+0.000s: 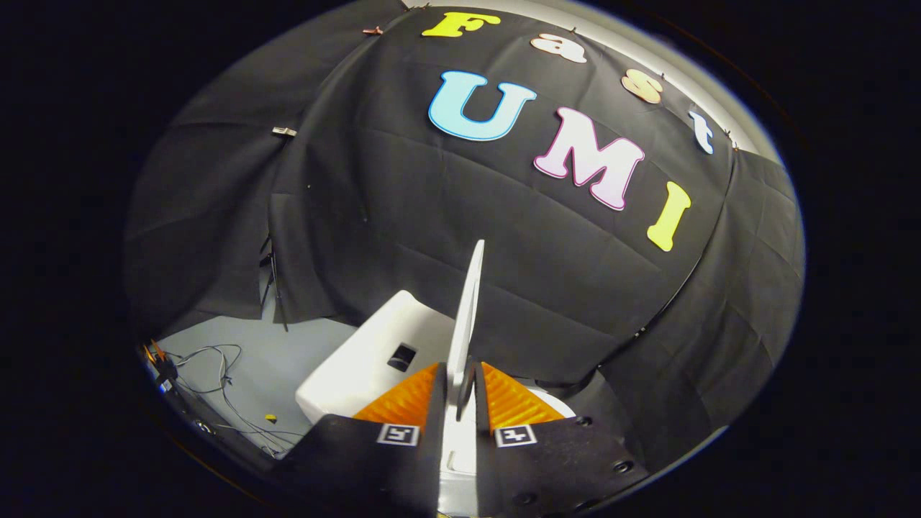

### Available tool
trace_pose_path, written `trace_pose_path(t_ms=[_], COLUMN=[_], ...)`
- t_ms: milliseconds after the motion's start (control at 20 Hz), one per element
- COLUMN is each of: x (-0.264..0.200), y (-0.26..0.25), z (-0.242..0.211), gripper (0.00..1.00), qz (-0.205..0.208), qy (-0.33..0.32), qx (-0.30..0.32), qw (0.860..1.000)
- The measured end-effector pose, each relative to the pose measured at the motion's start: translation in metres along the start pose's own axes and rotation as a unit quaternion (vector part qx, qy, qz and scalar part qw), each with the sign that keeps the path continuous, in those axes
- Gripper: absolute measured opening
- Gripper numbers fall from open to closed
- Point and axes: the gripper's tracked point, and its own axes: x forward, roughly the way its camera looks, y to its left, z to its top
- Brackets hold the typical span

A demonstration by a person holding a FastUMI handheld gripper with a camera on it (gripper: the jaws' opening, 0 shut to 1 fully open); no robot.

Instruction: Open the toilet lid.

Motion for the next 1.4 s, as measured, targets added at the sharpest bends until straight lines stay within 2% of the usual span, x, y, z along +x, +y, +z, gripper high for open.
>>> trace_pose_path(t_ms=[300, 750, 1050, 1400], x=[-0.021, -0.079, -0.135, -0.194], y=[0.006, -0.037, -0.100, -0.189], z=[0.019, 0.069, 0.103, 0.106], gripper=[0.99, 0.99, 0.98, 0.98], qz=[0.021, 0.035, 0.030, 0.015], qy=[-0.020, -0.089, -0.141, -0.180], qx=[-0.006, 0.055, 0.101, 0.138], qw=[1.000, 0.994, 0.984, 0.974])
